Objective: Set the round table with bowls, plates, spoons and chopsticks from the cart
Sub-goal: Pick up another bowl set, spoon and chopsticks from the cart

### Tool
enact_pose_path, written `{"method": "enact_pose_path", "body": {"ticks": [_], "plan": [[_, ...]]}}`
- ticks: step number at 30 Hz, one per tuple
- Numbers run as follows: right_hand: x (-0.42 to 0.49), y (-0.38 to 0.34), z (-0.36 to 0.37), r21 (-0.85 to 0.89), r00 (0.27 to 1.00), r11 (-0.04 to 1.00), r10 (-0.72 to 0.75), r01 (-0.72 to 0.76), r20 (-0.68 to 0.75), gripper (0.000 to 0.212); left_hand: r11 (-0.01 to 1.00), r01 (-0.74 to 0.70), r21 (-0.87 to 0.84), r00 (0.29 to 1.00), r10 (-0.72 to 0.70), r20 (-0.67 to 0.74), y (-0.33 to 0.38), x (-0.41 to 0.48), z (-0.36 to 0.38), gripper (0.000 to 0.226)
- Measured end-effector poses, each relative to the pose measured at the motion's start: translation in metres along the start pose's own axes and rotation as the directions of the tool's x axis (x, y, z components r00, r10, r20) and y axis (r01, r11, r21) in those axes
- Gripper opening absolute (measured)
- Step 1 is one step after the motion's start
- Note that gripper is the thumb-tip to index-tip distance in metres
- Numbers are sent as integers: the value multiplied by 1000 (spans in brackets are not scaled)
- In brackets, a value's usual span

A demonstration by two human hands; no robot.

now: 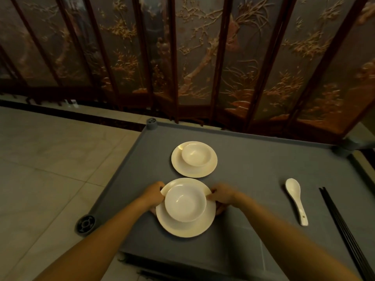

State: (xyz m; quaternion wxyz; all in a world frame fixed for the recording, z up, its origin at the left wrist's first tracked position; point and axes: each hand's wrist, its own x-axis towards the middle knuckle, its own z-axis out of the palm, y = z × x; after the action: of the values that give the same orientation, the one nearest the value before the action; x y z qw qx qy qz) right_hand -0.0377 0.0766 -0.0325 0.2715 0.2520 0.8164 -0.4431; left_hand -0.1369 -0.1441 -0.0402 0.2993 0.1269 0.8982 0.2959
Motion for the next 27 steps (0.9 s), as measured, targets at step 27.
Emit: {"method": "enact_pose_path", "body": {"ticks": [27], "plan": [[-98,114,-136,189,750,981,156,-43,-642,41,786,24,-617,838,320,441,140,-4,47,15]]}}
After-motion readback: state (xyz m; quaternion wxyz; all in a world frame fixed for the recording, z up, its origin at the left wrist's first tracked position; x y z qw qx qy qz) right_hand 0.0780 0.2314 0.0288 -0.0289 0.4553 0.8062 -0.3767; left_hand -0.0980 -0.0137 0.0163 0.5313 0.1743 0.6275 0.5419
